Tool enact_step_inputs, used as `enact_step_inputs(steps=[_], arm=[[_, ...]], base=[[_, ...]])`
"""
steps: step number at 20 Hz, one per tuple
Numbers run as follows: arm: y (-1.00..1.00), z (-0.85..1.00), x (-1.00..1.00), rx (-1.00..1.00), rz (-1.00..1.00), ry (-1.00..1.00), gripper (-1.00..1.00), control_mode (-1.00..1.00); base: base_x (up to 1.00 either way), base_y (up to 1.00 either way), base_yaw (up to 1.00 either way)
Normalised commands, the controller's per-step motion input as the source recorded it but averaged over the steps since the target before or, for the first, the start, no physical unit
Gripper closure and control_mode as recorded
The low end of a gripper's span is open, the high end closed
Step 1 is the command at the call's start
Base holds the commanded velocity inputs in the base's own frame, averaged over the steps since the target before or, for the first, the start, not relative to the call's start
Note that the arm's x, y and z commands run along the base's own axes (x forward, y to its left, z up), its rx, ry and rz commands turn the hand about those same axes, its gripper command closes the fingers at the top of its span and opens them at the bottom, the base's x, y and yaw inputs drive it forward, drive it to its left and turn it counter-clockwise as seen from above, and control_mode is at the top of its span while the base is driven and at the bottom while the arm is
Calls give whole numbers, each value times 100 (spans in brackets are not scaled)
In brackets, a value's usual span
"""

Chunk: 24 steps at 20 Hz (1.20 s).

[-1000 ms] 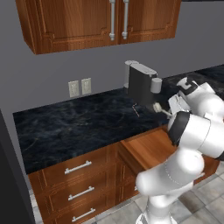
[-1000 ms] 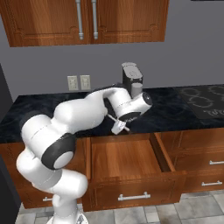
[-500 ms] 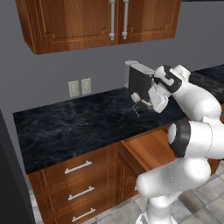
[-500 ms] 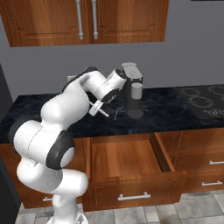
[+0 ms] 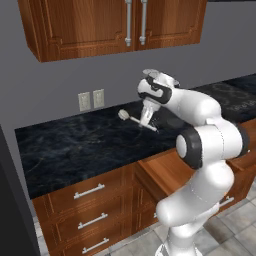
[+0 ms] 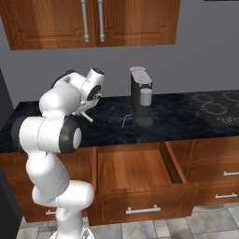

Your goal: Pick the dish brush from the drawer and place it on the counter.

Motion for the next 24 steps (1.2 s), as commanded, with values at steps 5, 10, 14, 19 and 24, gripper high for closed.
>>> enact_step_inputs(steps=[5,10,14,19,24], arm=[[42,-39,16,-13,-18,11,100,-100],[2,-63,55,-11,-28,4,100,-100],[4,-83,64,-9,-24,1,100,-100],[13,-68,63,-3,-15,0,-100,-100],[5,-54,62,-6,-15,0,-100,-100]], base=[[0,0,0],[0,0,0],[0,0,0],[0,0,0],[0,0,0]])
